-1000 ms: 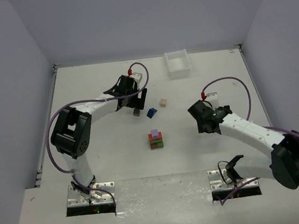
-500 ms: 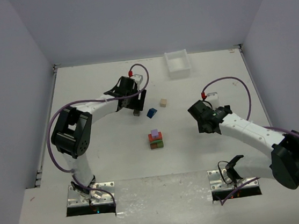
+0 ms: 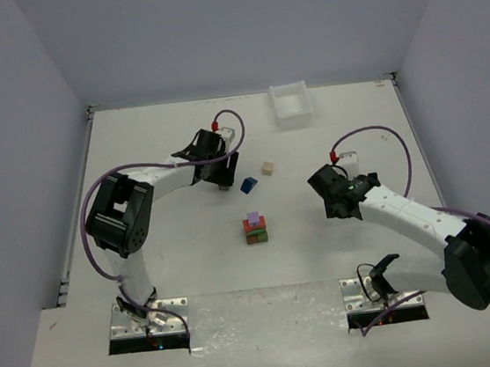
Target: Build the wood block tower
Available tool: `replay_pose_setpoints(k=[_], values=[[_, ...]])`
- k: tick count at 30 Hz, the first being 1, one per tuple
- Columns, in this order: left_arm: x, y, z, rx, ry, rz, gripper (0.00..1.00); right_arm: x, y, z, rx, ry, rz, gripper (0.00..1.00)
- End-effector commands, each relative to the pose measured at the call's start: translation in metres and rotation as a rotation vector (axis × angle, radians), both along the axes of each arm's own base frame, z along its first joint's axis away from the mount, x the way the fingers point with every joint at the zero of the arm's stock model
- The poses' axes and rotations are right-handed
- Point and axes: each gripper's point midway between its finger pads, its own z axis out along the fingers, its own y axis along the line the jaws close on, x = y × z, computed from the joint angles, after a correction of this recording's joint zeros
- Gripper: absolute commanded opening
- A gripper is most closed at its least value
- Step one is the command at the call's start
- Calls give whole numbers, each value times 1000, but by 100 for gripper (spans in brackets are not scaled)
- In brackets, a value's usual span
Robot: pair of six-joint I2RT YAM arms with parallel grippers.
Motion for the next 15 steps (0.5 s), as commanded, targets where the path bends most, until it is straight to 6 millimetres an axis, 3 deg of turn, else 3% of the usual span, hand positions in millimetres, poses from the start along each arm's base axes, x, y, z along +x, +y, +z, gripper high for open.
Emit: replay_pose_setpoints(k=[1, 6, 12, 15], values=[[0, -2, -4, -23, 9, 2, 61, 2, -7, 7, -24, -36, -42, 99], [-2, -2, -6, -20, 15, -1, 55, 2, -8, 7, -25, -37, -42, 99], [-4, -2, -1, -26, 12, -6, 38, 1, -9, 7, -31, -38, -44, 99], [-8, -1, -2, -29, 15, -11, 39, 1, -9, 8, -30, -41, -49, 99]])
